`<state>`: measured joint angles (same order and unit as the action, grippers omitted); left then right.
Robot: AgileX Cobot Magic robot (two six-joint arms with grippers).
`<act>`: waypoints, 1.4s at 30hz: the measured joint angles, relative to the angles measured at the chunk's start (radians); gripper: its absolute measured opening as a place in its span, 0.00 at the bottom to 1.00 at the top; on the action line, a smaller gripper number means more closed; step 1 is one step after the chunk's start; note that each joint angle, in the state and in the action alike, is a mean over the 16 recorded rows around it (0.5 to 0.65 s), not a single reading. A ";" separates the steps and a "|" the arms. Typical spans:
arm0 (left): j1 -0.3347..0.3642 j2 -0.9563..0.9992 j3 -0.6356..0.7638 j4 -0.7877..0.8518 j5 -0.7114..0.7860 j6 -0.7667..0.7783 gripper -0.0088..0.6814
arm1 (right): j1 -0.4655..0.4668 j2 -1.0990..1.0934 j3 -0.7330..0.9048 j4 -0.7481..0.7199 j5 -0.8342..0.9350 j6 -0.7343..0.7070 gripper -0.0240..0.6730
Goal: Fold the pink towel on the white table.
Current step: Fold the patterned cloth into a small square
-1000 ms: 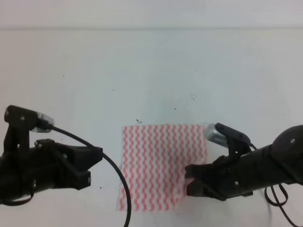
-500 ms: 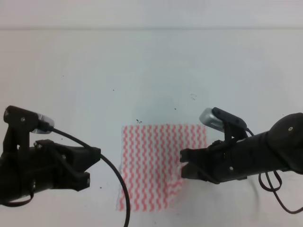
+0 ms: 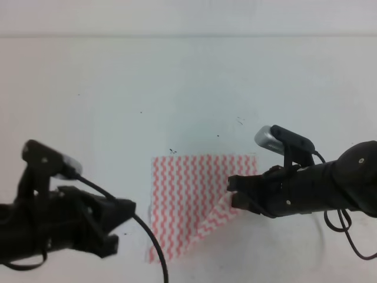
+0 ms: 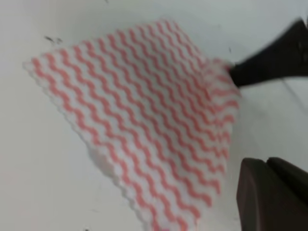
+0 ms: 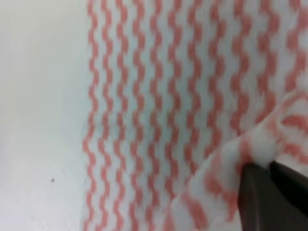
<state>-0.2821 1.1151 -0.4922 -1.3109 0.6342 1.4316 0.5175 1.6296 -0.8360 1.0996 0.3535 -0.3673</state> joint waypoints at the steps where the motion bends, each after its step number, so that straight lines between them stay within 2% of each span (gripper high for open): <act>1: -0.013 0.004 0.000 0.005 -0.013 0.002 0.01 | -0.001 0.002 -0.003 -0.001 -0.004 0.000 0.01; 11: -0.173 0.045 0.001 0.030 -0.171 0.067 0.02 | -0.005 0.041 -0.048 -0.010 -0.021 0.000 0.01; 16: -0.214 0.070 0.001 0.030 -0.210 0.119 0.10 | -0.008 0.057 -0.067 -0.014 -0.024 0.001 0.01; 24: -0.226 0.124 0.000 0.012 -0.208 0.262 0.36 | -0.013 0.064 -0.075 -0.017 -0.039 0.001 0.01; 30: -0.226 0.179 0.000 -0.067 -0.213 0.410 0.53 | -0.015 0.068 -0.079 -0.019 -0.045 0.001 0.01; 34: -0.226 0.222 0.000 -0.126 -0.219 0.509 0.57 | -0.015 0.068 -0.081 -0.021 -0.045 0.000 0.01; 42: -0.226 0.310 0.000 -0.209 -0.254 0.610 0.58 | -0.015 0.068 -0.085 -0.028 -0.043 0.000 0.01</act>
<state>-0.5086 1.4253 -0.4921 -1.5202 0.3804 2.0418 0.5023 1.6973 -0.9213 1.0721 0.3101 -0.3672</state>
